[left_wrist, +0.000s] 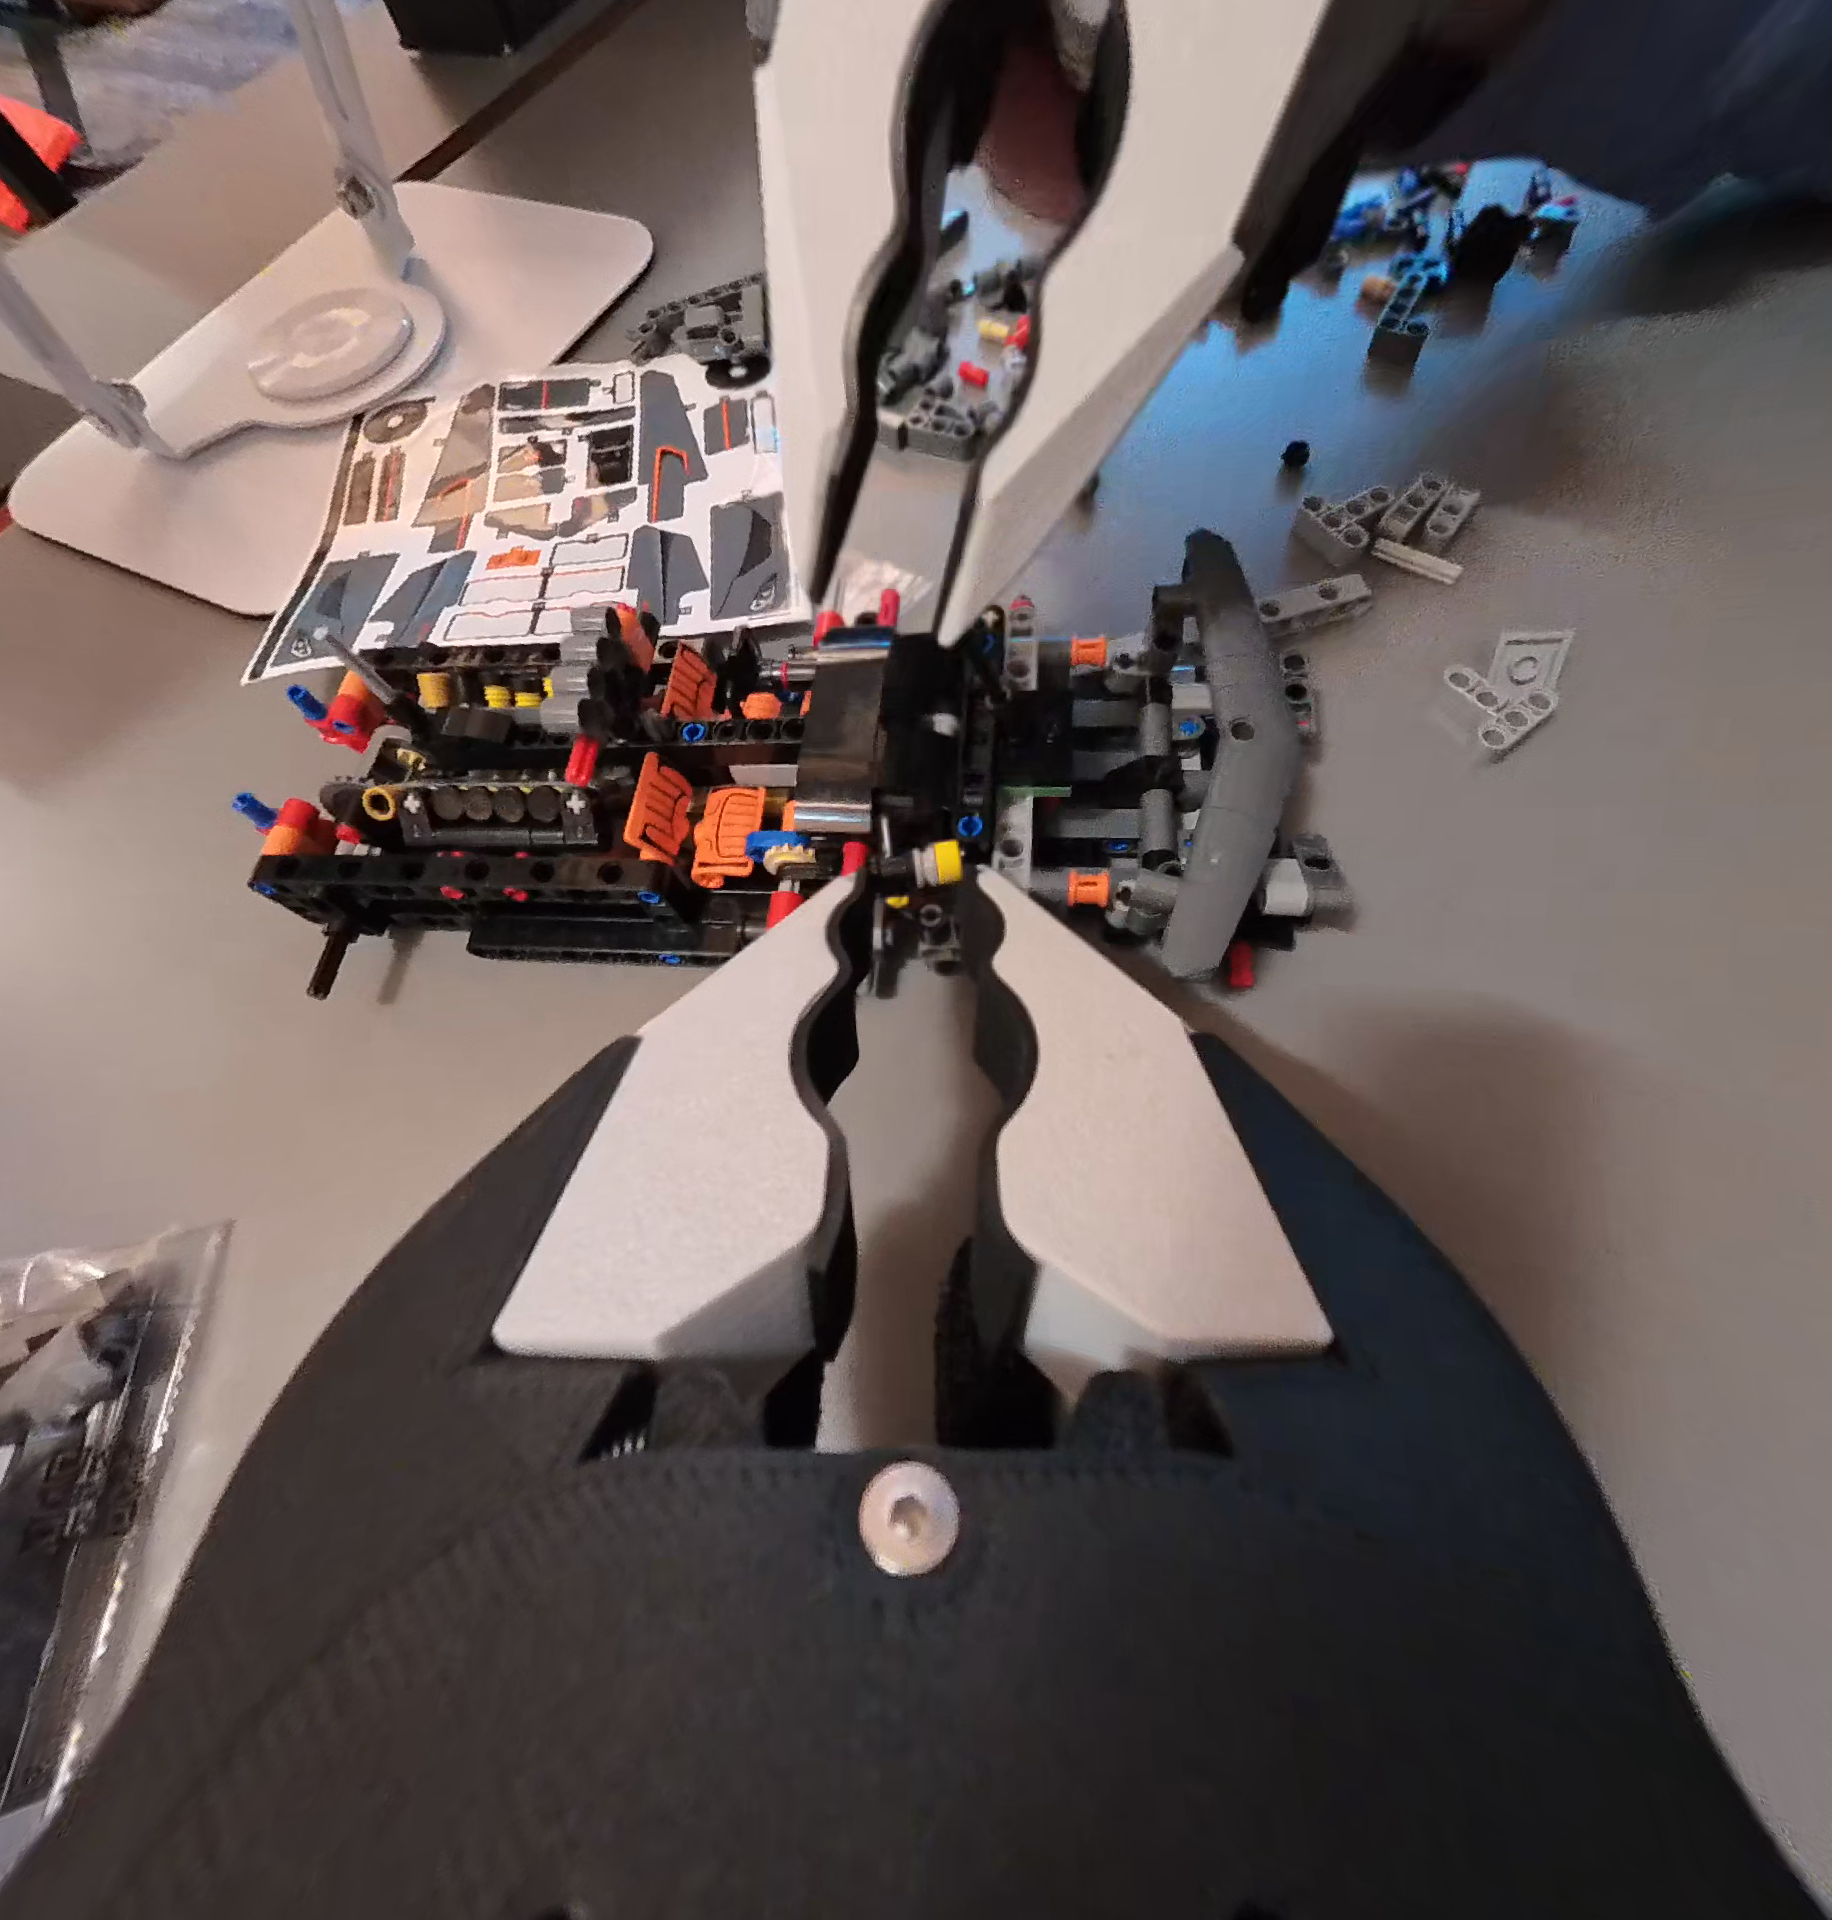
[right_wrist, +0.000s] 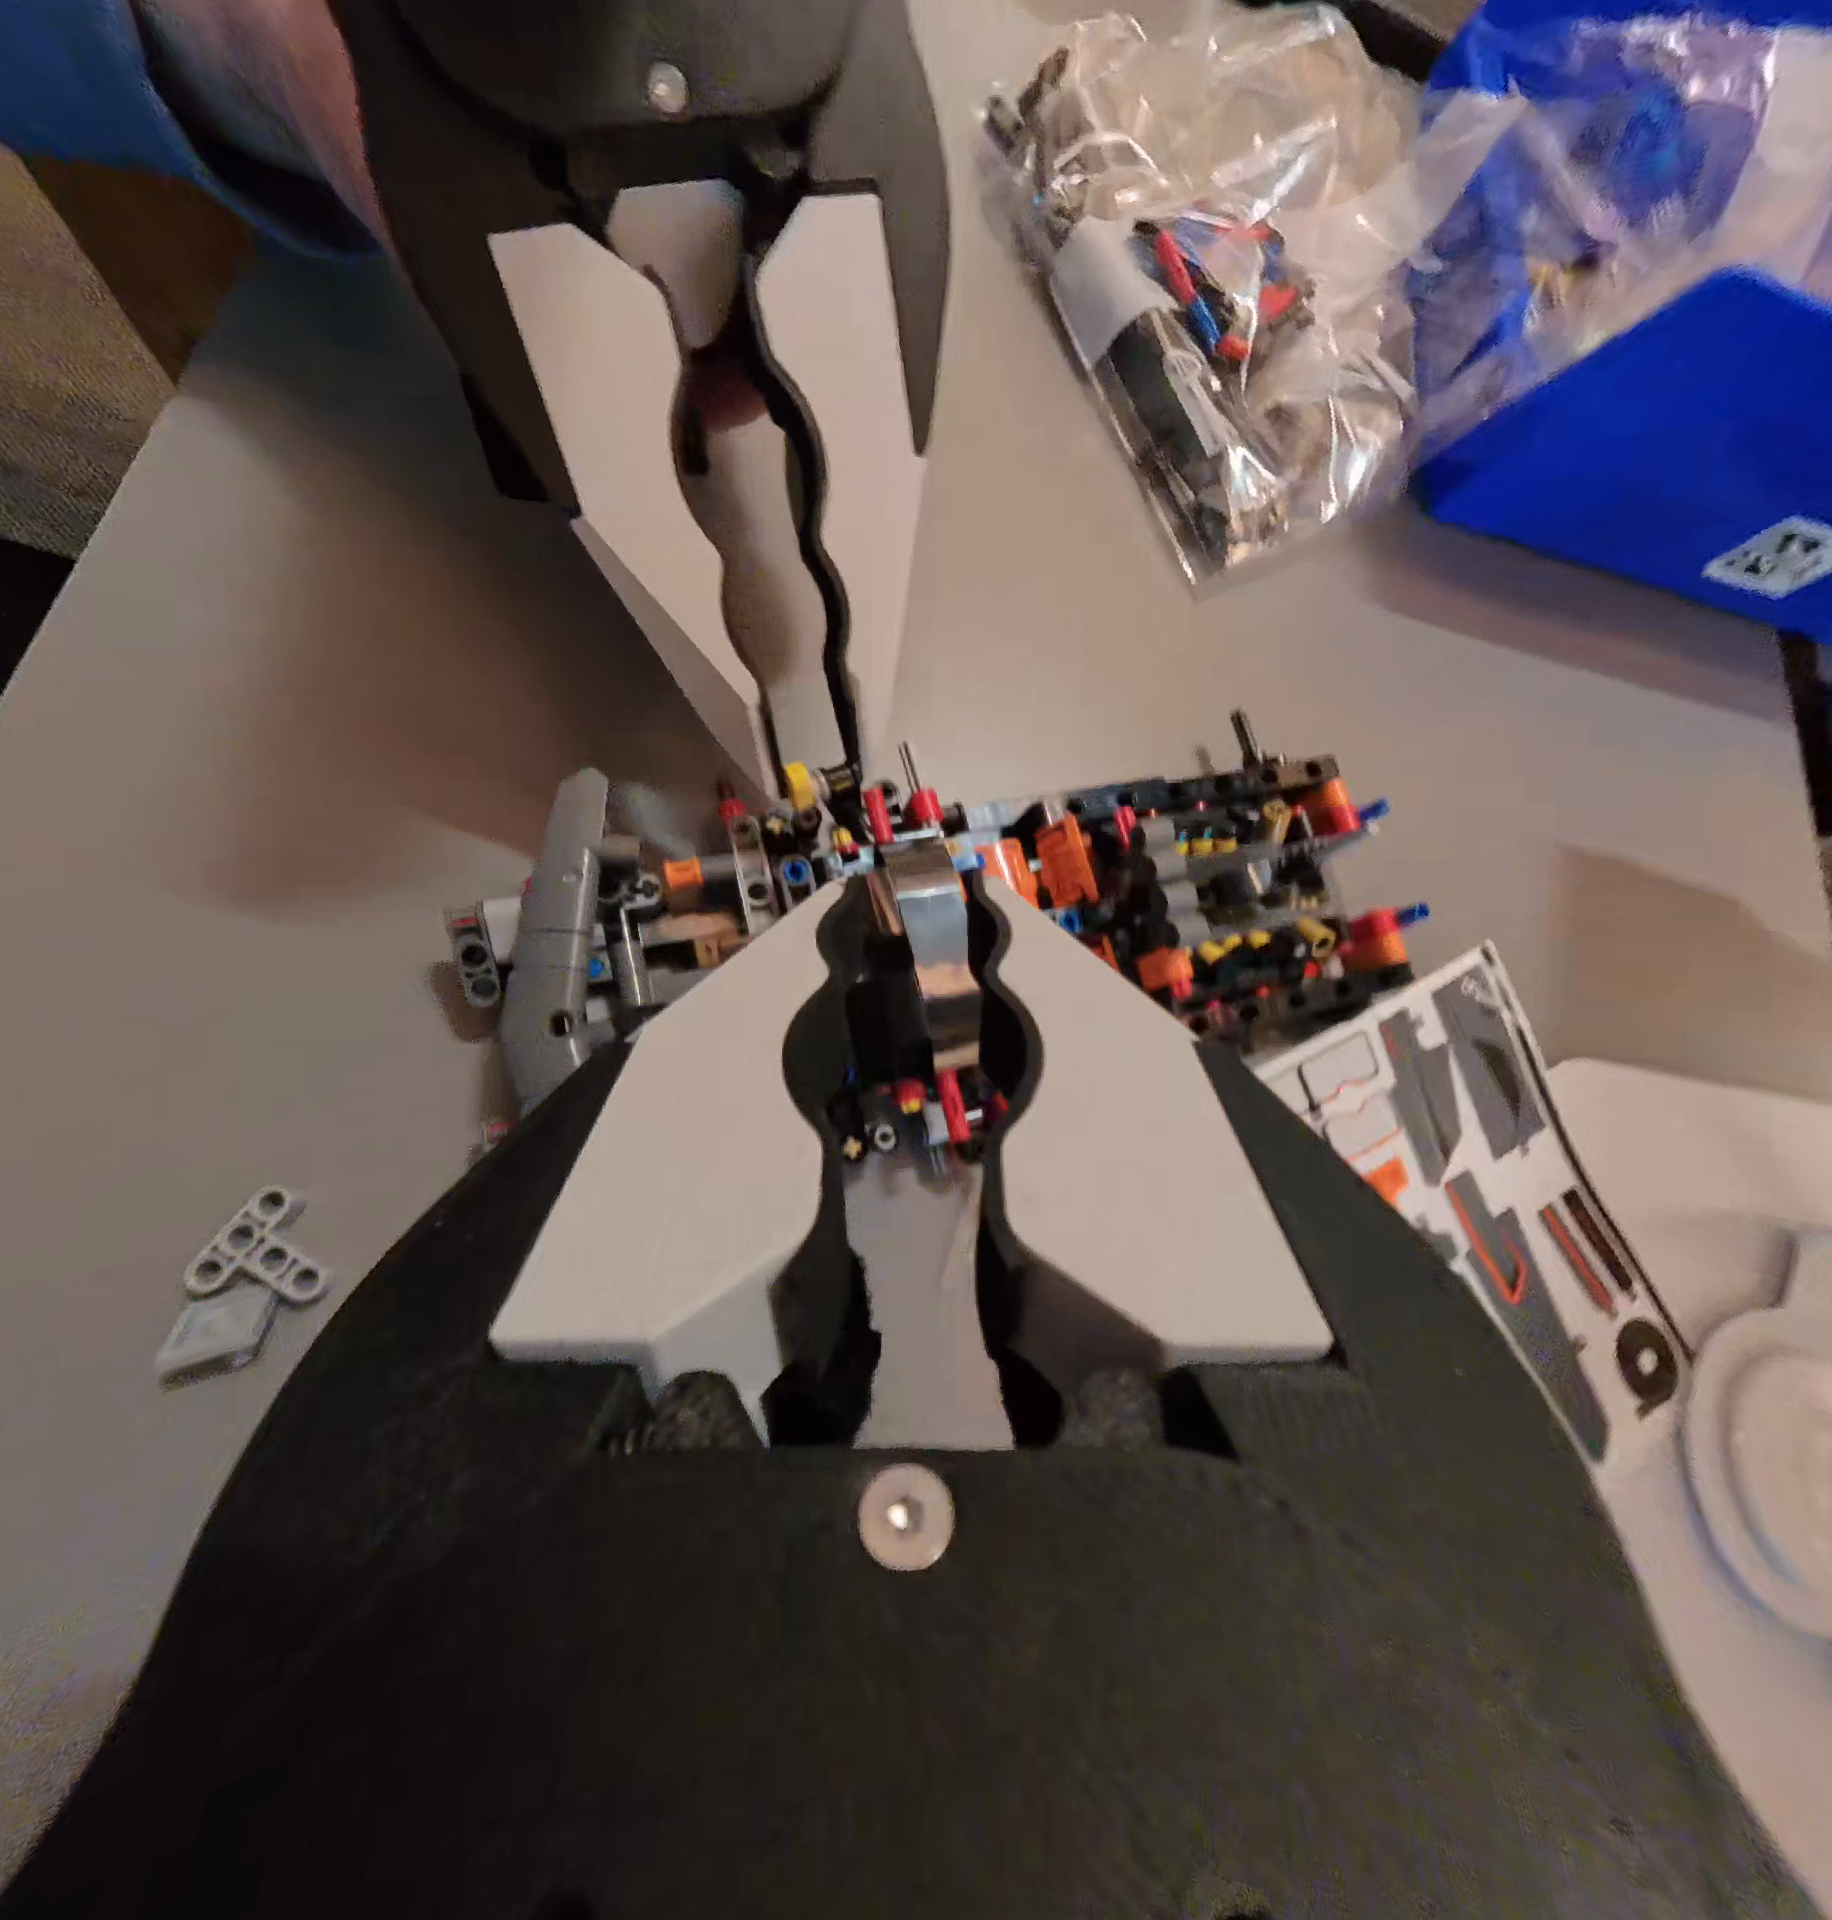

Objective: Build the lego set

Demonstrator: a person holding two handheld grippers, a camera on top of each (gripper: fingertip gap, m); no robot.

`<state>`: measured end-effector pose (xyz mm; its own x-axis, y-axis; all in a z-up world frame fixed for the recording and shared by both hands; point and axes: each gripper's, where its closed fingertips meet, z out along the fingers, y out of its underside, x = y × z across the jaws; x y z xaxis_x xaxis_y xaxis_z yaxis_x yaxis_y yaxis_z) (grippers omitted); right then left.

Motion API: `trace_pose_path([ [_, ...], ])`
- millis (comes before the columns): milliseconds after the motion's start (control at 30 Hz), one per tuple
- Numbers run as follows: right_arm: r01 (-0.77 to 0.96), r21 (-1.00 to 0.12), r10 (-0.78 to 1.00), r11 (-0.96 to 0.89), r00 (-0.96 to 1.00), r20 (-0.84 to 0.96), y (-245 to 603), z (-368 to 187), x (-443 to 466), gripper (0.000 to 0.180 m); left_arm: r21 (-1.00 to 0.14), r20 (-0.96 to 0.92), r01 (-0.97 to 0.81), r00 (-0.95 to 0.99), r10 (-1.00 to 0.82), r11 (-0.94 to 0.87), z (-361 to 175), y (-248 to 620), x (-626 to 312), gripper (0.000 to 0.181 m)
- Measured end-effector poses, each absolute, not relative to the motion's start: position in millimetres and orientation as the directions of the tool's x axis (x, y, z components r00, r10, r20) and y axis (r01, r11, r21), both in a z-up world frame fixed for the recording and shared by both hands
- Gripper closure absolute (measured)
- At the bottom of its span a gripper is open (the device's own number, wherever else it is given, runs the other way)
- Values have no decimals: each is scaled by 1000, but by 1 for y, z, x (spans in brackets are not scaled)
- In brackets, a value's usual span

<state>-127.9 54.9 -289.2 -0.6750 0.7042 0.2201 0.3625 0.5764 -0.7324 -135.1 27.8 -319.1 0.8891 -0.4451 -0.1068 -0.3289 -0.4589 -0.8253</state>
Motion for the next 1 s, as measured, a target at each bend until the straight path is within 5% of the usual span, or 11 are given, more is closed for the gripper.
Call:
trace_pose_path([
  [33, 379, -745, 718, 549, -670, 189, 59, -289, -126, 162, -817, -107, -336, 887, -450, -468, -321, 28, -135, 167],
  [433, 403, -843, 777, 357, -629, 28, 81, -278, -120, 161, -782, -91, -366, 867, -489, -504, -324, 30, -130, 167],
  [1000, 522, -782, 786, 341, -614, -67, 100, -321, -114, 159, -745, -71, -383, 860, -506, -546, -328, 37, -126, 167],
])
